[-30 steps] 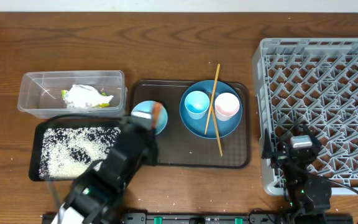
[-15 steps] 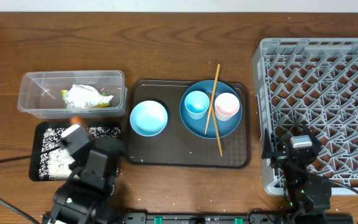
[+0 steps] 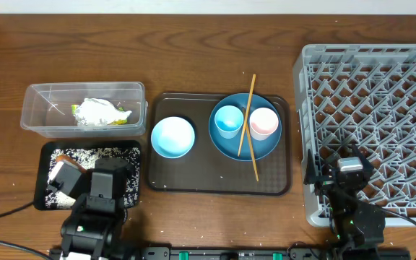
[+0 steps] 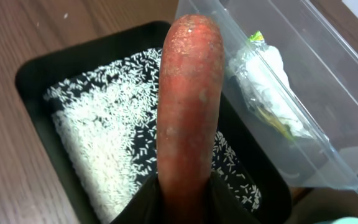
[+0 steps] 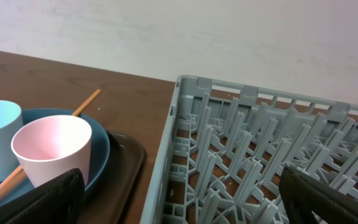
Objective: Sort waste into correct bins and load items into the dishwasher rack
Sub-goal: 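Lift the carrot and carry it left over the black tray, then lower the carrot and release it onto the black tray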
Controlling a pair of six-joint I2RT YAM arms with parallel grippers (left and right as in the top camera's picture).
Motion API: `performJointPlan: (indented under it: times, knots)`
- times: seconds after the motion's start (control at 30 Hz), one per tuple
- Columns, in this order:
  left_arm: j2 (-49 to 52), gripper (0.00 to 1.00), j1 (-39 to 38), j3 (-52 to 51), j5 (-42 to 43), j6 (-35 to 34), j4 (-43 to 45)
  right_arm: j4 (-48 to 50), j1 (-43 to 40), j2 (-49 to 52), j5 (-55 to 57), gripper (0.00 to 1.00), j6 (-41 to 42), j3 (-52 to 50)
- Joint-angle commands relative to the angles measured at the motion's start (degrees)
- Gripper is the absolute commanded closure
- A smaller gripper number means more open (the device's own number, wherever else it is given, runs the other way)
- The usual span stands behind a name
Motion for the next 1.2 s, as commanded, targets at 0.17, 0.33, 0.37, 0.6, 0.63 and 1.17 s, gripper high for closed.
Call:
performJointPlan:
  times: [0.17, 0.33, 0.37, 0.6, 0.63, 1.17]
  knots:
    - [2.91, 0.94, 0.28, -7.34, 3.39, -7.28, 8.94, -0.24, -0.37, -0.02, -0.22, 0.01, -0.63, -0.07]
    - [6.91, 0.93, 0.28, -9.22, 3.39, -7.67, 14.49, -0.24, -0.39, -0.02, -0.22, 0.01, -0.63, -0.07]
    - [7.78, 0.92, 0.28, -9.22, 3.54, -7.65, 15.19, -0.24, -0.37, -0.02, -0.22, 0.01, -0.63, -0.07]
    - [14.97, 0.78, 0.28, -9.22, 3.78, -7.67, 18.18, -0.24, -0.37, -0.02, -0.22, 0.01, -0.63, -0.07]
    - [16.11, 0.77, 0.28, -9.22, 3.78, -7.65, 18.56, -0.24, -0.37, -0.02, -0.22, 0.01, -0.63, -0.07]
    - [20.02, 0.57, 0.28, -9.22, 3.76, -6.19, 23.26, -0.24, -0.39, 0.0, -0.22, 0.01, -0.63, -0.07]
